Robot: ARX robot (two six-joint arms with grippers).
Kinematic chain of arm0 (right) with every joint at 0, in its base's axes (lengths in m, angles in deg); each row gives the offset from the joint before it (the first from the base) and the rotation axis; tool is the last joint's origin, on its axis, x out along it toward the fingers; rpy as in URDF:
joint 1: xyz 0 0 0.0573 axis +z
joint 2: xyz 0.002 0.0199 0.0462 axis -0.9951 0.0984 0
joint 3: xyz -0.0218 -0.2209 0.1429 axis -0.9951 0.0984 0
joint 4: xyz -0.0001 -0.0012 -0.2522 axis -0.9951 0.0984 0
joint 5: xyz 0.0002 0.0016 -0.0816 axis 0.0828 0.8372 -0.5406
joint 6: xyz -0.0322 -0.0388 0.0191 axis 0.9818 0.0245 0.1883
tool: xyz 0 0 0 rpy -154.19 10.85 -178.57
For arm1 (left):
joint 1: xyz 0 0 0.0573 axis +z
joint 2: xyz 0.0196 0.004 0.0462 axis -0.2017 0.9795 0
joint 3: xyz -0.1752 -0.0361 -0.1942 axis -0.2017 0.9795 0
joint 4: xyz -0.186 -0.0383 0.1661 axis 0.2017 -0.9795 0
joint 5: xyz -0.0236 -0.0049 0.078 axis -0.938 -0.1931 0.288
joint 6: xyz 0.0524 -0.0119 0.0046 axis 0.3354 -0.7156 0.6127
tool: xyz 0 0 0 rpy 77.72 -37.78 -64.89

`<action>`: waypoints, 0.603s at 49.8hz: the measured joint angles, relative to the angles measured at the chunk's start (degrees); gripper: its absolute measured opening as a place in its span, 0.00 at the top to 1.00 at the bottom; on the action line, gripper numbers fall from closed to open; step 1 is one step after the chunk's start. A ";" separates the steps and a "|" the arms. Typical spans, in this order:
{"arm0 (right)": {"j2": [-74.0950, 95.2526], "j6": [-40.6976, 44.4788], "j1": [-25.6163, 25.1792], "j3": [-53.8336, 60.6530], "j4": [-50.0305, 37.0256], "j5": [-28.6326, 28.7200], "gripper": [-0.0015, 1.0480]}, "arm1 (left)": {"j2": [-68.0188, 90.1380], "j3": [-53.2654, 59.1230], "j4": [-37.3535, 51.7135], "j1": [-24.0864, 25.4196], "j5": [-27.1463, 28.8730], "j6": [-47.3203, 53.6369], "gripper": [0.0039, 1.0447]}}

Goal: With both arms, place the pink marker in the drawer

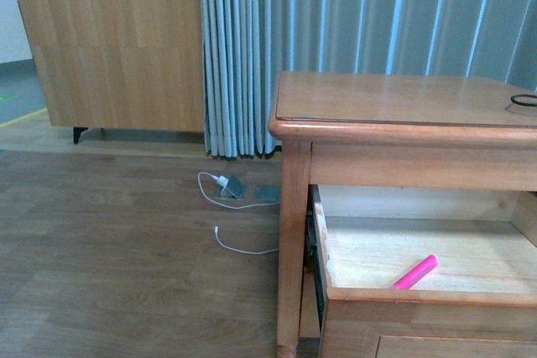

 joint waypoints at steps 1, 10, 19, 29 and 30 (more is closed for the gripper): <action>1.36 -0.07 0.33 -0.39 -0.87 -0.59 0.08 | 0.00 0.00 0.00 0.00 0.00 0.00 0.06; 10.36 -1.46 2.23 -3.15 -8.33 -4.83 0.08 | 0.00 0.00 0.00 0.00 0.00 0.00 0.06; 16.50 -2.43 2.89 -6.12 -13.99 -6.93 0.08 | 0.00 0.00 -0.02 0.00 0.00 0.00 0.06; 24.70 -3.34 3.34 -12.35 -19.54 -9.97 0.08 | 0.00 0.00 -0.02 0.00 0.00 0.00 0.06; 25.51 -3.41 3.41 -13.03 -20.06 -10.21 0.08 | 0.00 0.00 -0.02 0.00 0.00 0.00 0.06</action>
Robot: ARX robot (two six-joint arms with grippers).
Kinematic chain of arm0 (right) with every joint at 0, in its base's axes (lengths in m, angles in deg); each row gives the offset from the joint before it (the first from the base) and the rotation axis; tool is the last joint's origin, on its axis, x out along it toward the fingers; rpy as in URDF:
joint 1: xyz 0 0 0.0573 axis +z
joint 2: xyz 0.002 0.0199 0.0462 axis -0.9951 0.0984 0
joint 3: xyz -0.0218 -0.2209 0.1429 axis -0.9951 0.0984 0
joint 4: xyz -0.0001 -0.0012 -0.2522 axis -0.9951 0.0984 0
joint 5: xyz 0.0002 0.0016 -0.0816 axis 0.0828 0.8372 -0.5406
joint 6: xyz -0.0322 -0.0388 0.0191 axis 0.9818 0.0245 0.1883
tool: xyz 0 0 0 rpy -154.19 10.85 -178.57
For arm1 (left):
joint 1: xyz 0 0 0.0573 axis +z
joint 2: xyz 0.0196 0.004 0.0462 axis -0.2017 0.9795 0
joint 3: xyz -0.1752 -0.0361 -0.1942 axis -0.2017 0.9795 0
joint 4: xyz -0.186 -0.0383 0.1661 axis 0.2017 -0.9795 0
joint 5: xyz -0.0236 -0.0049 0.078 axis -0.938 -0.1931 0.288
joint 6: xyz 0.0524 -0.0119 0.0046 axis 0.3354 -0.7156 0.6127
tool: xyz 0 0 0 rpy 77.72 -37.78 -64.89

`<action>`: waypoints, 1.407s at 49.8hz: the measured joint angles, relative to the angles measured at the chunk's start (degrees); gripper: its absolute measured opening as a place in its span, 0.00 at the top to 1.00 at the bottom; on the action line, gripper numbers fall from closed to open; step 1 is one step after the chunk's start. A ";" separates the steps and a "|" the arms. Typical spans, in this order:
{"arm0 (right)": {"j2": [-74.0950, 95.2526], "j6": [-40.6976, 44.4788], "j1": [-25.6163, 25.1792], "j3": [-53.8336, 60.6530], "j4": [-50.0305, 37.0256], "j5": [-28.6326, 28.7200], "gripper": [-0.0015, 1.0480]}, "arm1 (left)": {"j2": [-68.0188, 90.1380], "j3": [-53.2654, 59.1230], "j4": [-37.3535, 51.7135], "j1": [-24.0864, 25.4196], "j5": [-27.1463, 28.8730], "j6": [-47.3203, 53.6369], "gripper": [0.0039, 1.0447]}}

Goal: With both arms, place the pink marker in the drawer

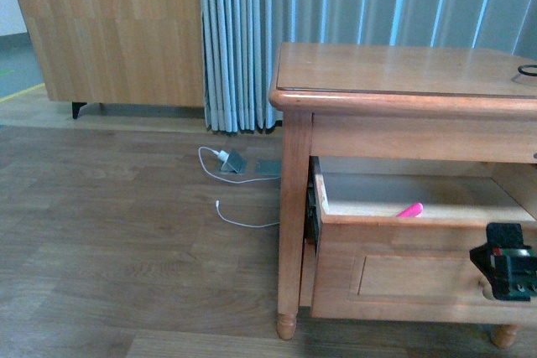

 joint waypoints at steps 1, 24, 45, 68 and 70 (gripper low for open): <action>0.83 -0.04 0.07 -0.66 -0.61 -0.28 0.08 | 0.00 0.00 0.00 0.00 0.00 0.00 0.06; 17.00 -2.95 1.40 -17.88 -7.85 -3.74 0.08 | 0.00 0.00 0.00 0.00 0.00 0.02 0.06; 23.89 -4.90 0.92 -24.39 -12.81 -4.61 0.08 | 0.00 0.00 0.00 0.00 0.00 0.02 0.06; 24.50 -4.11 0.22 -24.44 -13.05 -4.61 0.08 | 0.00 0.00 0.00 0.00 0.00 0.02 0.06; 24.15 -4.04 0.17 -24.09 -12.87 -4.52 0.08 | 0.00 0.00 0.00 0.00 0.00 0.02 0.06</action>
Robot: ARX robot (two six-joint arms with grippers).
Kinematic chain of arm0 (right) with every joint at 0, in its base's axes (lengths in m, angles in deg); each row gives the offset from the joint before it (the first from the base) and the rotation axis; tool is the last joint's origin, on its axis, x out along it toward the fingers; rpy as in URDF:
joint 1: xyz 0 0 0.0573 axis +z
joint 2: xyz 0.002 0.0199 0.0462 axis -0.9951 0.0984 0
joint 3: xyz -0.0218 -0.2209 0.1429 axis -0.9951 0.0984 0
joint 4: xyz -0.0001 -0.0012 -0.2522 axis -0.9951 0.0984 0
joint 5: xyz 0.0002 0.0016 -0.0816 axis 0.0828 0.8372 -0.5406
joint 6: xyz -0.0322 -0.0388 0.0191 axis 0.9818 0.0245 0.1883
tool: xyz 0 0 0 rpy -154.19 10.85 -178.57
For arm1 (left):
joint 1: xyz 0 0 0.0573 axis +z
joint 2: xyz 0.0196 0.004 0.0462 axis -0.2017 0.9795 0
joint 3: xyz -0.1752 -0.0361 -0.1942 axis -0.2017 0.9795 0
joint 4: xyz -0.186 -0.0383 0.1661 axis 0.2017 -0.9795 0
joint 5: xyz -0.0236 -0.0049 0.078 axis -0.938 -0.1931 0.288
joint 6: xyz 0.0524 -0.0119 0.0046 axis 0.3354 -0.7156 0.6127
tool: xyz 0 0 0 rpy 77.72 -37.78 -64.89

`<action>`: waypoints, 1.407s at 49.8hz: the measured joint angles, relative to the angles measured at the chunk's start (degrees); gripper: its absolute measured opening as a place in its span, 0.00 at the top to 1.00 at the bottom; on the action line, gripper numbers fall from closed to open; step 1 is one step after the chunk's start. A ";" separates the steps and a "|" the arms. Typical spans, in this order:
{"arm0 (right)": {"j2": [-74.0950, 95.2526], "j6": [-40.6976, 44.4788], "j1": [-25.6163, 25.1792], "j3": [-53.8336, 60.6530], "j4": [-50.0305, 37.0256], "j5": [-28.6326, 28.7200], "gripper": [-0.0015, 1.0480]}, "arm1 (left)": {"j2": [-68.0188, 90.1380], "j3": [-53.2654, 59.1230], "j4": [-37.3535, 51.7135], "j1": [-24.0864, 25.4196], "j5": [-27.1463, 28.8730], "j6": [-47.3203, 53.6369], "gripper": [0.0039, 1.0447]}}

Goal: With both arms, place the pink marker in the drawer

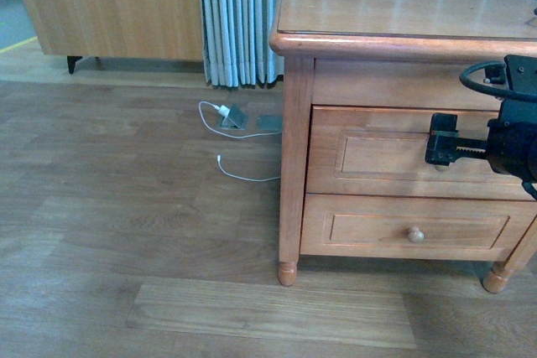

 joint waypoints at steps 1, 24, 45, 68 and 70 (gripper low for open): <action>-0.15 0.02 -0.02 0.15 0.07 0.07 0.08 | 0.00 0.00 0.00 0.00 0.00 0.00 0.06; -25.59 0.15 -2.95 18.51 9.94 7.76 0.08 | 0.00 0.00 0.00 0.00 0.00 0.00 0.06; -61.86 0.70 -8.31 37.31 27.52 20.68 0.08 | 0.00 0.00 0.00 0.00 0.00 0.00 0.06; -77.81 3.58 -10.25 51.28 13.16 8.61 0.27 | 0.00 0.00 -0.02 0.00 0.02 0.00 0.06; -79.28 4.11 -9.38 53.75 7.50 6.36 0.35 | 0.00 0.00 -0.02 0.00 0.02 0.00 0.06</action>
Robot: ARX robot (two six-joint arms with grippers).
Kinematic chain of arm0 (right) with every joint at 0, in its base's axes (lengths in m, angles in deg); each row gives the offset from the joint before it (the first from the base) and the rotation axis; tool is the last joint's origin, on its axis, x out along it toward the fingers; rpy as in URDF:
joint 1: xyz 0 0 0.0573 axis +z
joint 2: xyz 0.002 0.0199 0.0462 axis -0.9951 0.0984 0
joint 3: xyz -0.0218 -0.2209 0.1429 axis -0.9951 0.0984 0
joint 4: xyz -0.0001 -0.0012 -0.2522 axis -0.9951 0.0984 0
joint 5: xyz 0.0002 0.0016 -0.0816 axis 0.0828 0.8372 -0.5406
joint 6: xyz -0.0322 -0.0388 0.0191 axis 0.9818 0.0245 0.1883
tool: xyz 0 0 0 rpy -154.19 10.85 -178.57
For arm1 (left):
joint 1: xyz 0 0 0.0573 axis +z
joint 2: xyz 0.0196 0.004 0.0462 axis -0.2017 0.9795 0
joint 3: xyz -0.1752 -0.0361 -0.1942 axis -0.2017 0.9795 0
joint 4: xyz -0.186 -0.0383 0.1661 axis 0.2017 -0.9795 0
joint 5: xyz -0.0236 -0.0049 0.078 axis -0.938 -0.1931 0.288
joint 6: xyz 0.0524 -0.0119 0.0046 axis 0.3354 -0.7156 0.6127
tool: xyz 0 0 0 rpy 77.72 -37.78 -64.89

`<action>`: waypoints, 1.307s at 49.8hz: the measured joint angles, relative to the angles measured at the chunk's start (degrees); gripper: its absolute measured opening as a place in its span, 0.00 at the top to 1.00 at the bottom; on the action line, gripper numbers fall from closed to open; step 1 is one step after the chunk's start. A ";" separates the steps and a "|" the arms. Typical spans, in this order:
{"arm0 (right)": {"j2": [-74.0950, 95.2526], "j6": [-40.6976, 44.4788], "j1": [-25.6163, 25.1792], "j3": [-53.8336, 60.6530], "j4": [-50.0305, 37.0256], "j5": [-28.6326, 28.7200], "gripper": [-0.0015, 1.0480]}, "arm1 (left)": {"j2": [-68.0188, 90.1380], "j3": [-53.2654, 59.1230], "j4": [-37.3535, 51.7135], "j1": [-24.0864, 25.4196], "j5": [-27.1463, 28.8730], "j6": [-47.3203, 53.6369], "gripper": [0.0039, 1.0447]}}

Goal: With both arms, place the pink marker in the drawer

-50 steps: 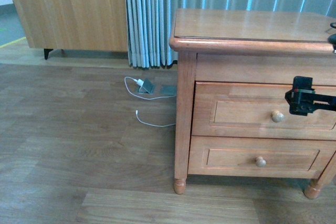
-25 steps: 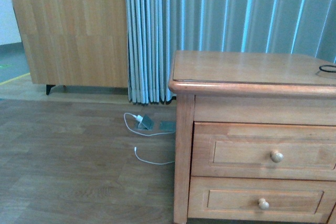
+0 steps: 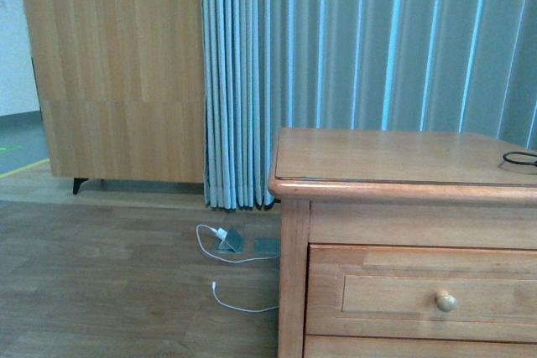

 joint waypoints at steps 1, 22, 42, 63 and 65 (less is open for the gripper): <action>-0.74 0.07 0.28 0.50 -0.90 -0.37 0.38 | 0.00 0.00 0.00 0.00 -0.02 0.00 0.06; -14.99 1.16 8.76 6.32 5.64 -8.26 0.98 | 0.00 0.00 0.00 0.00 0.00 0.00 0.06; -24.39 1.16 8.76 9.31 11.47 -8.46 0.98 | 0.00 0.00 -0.02 0.00 0.00 0.00 0.06; -33.88 1.18 8.81 9.31 20.81 -8.44 0.98 | 0.00 0.00 -0.02 0.00 0.00 0.00 0.06; -34.64 1.18 8.81 9.31 21.62 -8.44 0.98 | 0.00 0.00 -0.02 0.00 0.00 0.00 0.06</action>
